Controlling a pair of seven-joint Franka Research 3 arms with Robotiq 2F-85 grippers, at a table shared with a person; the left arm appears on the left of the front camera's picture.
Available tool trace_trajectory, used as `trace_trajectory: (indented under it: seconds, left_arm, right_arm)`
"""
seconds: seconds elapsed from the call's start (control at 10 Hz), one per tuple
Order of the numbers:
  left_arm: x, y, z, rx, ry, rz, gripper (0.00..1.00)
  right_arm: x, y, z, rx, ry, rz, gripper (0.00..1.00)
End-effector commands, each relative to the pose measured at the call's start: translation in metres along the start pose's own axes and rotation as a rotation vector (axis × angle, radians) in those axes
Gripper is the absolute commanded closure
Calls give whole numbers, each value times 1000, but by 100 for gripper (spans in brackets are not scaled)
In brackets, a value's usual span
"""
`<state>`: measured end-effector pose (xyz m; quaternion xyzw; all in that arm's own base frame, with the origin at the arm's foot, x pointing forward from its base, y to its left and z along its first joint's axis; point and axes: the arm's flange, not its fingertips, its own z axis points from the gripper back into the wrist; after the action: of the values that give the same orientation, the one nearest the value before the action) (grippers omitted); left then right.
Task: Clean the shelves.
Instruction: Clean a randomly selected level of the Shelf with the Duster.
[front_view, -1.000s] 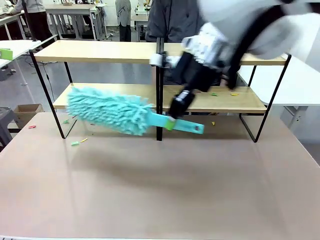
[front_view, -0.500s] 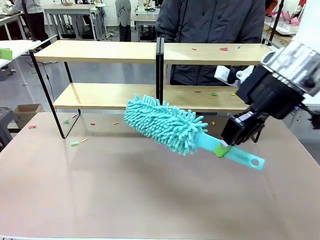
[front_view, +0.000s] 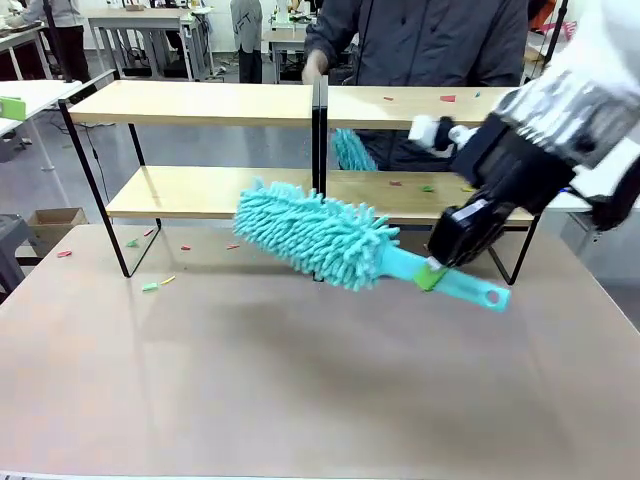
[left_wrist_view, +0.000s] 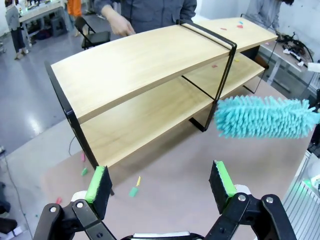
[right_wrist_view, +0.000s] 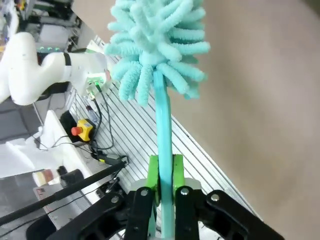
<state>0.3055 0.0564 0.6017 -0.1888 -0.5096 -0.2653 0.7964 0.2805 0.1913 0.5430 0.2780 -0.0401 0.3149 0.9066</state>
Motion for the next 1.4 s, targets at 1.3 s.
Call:
trace_trajectory:
  seconds: [1.3]
  left_arm:
    - [-1, 0, -1, -2, 2, -3, 0]
  right_arm:
    - [-293, -65, 316, 181, -468, -248, 88]
